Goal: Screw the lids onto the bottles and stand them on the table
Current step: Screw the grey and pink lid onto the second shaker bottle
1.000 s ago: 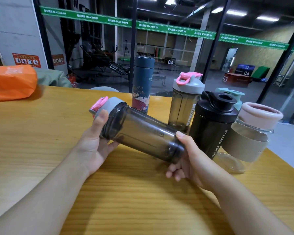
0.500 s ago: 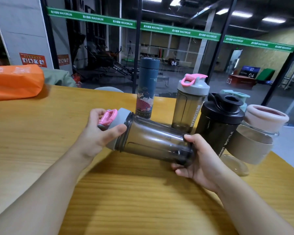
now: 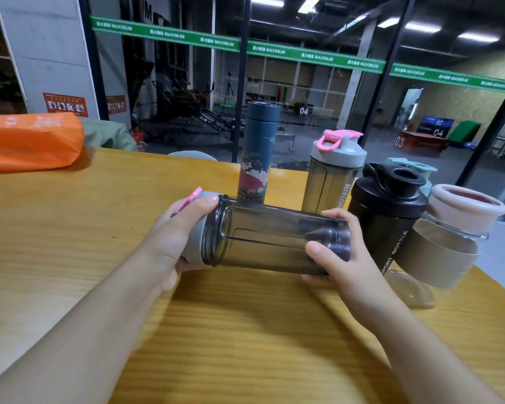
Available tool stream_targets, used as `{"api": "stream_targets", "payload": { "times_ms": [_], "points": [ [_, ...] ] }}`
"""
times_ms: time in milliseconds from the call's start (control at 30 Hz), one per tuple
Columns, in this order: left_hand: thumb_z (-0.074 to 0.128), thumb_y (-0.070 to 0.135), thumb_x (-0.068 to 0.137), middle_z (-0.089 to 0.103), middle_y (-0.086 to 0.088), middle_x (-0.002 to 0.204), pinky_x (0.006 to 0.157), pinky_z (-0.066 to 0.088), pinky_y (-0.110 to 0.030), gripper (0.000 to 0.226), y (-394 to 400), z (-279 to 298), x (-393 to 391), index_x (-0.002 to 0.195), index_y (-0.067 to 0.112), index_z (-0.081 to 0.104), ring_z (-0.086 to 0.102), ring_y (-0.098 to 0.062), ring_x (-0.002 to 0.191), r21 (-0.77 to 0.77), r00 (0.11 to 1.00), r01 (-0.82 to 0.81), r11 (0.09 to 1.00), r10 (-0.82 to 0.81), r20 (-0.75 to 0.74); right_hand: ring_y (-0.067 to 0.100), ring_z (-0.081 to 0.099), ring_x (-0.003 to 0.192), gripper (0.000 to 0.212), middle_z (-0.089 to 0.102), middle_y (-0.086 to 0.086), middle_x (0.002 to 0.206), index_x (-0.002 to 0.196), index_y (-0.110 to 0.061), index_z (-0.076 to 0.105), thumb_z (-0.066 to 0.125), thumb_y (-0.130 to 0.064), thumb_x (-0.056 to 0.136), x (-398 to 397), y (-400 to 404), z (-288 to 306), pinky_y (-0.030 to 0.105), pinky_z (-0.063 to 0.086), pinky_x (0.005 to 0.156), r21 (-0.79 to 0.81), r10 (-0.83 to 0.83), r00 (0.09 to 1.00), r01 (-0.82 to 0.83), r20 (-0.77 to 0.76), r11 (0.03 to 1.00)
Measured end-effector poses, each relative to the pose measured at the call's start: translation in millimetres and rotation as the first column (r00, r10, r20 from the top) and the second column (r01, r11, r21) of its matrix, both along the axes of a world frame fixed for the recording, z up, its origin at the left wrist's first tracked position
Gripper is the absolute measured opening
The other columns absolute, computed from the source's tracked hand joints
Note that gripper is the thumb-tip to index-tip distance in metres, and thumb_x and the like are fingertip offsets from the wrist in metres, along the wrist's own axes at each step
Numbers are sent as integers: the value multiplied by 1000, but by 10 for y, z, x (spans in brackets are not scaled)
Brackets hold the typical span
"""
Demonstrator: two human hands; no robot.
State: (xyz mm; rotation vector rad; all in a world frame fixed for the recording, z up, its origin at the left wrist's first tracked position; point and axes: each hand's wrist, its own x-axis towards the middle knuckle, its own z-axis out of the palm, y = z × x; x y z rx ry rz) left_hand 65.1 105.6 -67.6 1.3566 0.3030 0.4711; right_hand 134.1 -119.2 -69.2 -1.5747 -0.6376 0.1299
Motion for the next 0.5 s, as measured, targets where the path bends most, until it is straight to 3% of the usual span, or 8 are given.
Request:
{"api": "stream_targets", "payload": {
  "times_ms": [67, 200, 367, 467, 500],
  "points": [
    [68, 50, 74, 68, 4, 91, 74, 57, -51, 18, -6, 17, -17, 88, 43, 60, 65, -22, 78, -35, 999, 14, 999, -16, -52, 3, 62, 92, 56, 57, -2, 113, 108, -49, 44, 73, -39, 62, 4, -26, 5, 15, 52, 70, -47, -6, 995, 10, 102, 999],
    [67, 51, 74, 67, 3, 92, 70, 58, -46, 19, -1, 25, -50, 91, 46, 60, 65, -24, 79, -53, 997, 5, 999, -9, -73, -7, 61, 86, 54, 57, -6, 112, 110, -48, 39, 68, -36, 66, -3, -30, 0, 7, 47, 68, -83, 22, 992, -12, 123, 996],
    [70, 47, 73, 70, -1, 95, 67, 57, -43, 24, -67, 64, -69, 91, 38, 58, 67, -24, 82, 4, 998, -54, 999, 54, 35, 19, 63, 98, 67, 59, 6, 113, 111, -48, 44, 72, -50, 50, 10, 17, -36, 26, 55, 65, -19, 66, 995, -67, -75, 998],
    [74, 53, 51, 70, 2, 101, 77, 53, -40, 42, -57, 104, -95, 90, 42, 60, 66, -22, 95, 39, 990, -72, 997, 67, 122, 26, 62, 104, 73, 56, 12, 123, 113, -45, 45, 73, -53, 46, -3, 84, -13, 28, 56, 63, -1, 67, 986, -68, -151, 998],
    [72, 55, 47, 69, 2, 102, 80, 50, -40, 45, -37, 111, -105, 88, 42, 62, 65, -21, 96, 60, 986, -82, 995, 73, 147, 27, 61, 100, 85, 53, 15, 130, 120, -42, 45, 72, -64, 42, -42, 48, -8, 23, 55, 62, -18, 119, 980, -123, -159, 992]
  ]
}}
